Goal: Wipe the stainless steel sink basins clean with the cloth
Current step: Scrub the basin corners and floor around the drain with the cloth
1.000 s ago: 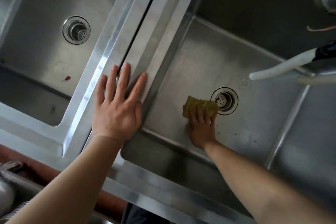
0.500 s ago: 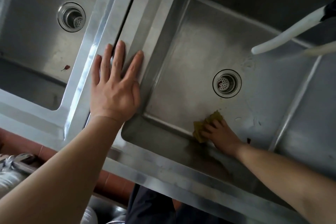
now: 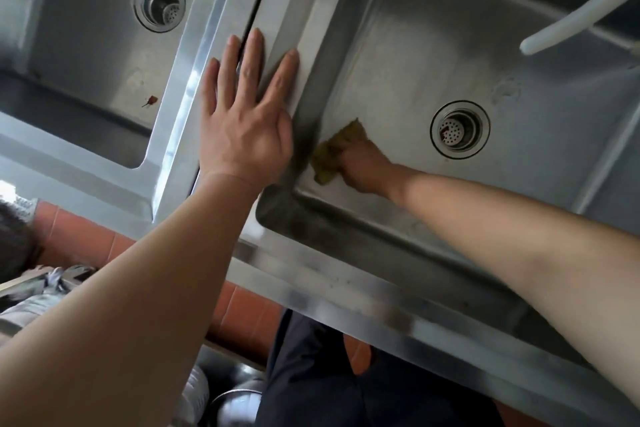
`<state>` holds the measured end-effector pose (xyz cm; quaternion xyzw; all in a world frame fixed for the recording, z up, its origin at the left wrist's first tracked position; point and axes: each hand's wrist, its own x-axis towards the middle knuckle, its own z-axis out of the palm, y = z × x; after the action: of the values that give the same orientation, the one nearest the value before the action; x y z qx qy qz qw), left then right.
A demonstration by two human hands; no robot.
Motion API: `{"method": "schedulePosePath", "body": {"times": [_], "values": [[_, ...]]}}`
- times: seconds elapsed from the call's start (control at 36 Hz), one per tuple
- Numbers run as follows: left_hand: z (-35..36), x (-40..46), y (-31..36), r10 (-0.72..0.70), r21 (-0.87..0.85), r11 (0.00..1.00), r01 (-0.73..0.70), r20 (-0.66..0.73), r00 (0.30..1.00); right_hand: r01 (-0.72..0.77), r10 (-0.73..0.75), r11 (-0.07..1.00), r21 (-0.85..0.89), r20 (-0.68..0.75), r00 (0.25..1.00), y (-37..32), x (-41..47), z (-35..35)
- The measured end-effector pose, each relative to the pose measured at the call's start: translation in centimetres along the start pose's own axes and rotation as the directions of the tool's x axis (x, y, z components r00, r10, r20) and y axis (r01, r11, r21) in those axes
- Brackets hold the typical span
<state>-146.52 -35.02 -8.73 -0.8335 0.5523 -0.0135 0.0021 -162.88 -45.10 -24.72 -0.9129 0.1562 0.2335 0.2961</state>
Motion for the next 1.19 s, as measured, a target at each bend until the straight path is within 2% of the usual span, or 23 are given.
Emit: {"method": "schedulePosePath", "body": {"times": [0.08,0.17,0.31,0.39,0.47,0.56,0.64,0.75,0.83,0.89,0.94,1.0,1.06,1.14,1.19], "values": [[0.2,0.0,0.0,-0.004,-0.008,1.000,0.004,-0.014,1.000,-0.017,0.030,0.992,-0.126,0.107,0.994,-2.6,-0.9,3.1],[0.3,-0.1,0.0,-0.003,-0.016,1.000,0.003,-0.029,1.000,-0.035,0.044,0.997,-0.066,0.145,0.988,-2.9,-2.6,4.5],[-0.1,0.1,0.1,-0.010,-0.044,0.999,0.010,0.003,1.000,-0.063,0.067,0.998,-0.023,0.303,0.951,0.2,-6.4,3.6],[-0.2,0.0,0.2,-0.013,-0.053,0.999,0.014,0.009,1.000,-0.157,0.146,0.988,0.000,0.373,0.916,2.4,-9.4,3.7],[-0.2,-0.1,0.2,-0.015,-0.055,0.998,0.015,0.005,1.000,-0.288,0.267,0.957,-0.022,0.451,0.852,4.9,-13.3,4.3],[-0.3,0.0,0.1,-0.024,-0.066,0.997,0.024,0.008,1.000,-0.476,0.419,0.879,0.013,0.456,0.785,6.9,-17.4,4.9],[-0.6,0.0,0.2,-0.028,-0.084,0.996,0.031,0.035,0.999,-0.605,0.505,0.788,0.115,0.441,0.742,7.9,-20.5,5.6],[-1.4,0.1,0.7,-0.061,-0.166,0.984,0.070,0.057,0.996,-0.715,0.610,0.601,0.358,0.373,0.700,8.8,-23.0,4.9],[-2.1,0.2,3.0,-0.075,-0.228,0.971,0.074,0.005,0.997,-0.673,0.678,0.447,0.589,0.268,0.684,9.7,-24.2,3.6],[-2.1,0.2,5.7,-0.008,-0.289,0.957,0.003,-0.014,1.000,-0.635,0.749,0.385,0.670,0.176,0.639,11.0,-24.5,2.9],[-1.2,0.2,8.4,0.095,-0.326,0.942,-0.083,0.022,0.995,-0.593,0.830,0.331,0.733,0.072,0.553,12.8,-24.4,2.2],[0.8,0.3,10.8,0.144,-0.373,0.925,-0.071,0.171,0.975,-0.554,0.904,0.334,0.762,-0.092,0.417,15.0,-24.0,1.1],[3.3,0.4,12.5,0.121,-0.400,0.915,0.043,0.377,0.918,-0.591,0.911,0.411,0.695,-0.281,0.304,17.0,-23.4,-0.1],[7.6,0.7,13.7,0.054,-0.301,0.943,0.140,0.556,0.830,-0.677,0.874,0.467,0.569,-0.412,0.257,19.0,-21.7,-1.5],[10.2,1.1,13.7,0.027,-0.210,0.967,0.144,0.647,0.762,-0.738,0.898,0.424,0.525,-0.351,0.267,19.5,-20.0,-1.5]]}}
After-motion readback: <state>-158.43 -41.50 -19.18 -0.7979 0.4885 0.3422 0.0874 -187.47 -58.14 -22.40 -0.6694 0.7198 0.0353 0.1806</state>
